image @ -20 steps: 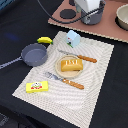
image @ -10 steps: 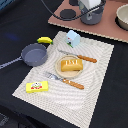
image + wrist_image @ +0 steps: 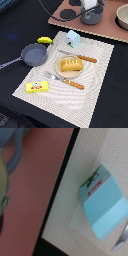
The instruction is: Interact with the objects in diverse but meaningful ways.
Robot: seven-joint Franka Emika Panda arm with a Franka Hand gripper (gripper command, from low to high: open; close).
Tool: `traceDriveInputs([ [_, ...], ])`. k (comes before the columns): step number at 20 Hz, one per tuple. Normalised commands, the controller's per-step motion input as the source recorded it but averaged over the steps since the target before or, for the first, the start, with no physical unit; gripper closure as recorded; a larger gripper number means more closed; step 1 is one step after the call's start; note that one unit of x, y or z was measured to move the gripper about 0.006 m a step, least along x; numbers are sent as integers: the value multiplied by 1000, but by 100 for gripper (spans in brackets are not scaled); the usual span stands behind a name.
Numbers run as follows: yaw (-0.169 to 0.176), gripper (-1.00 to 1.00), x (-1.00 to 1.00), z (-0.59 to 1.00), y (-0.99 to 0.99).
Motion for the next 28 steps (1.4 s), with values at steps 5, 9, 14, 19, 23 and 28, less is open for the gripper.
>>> traceDriveInputs([
  [5, -64, -100, 327, 599, 551],
  [9, -68, -100, 373, 719, 503],
  [14, -128, -100, 225, 462, 480],
  [19, -132, -100, 248, 235, 464],
  [23, -150, -100, 235, 0, 449],
  [28, -168, -100, 162, -19, 447],
])
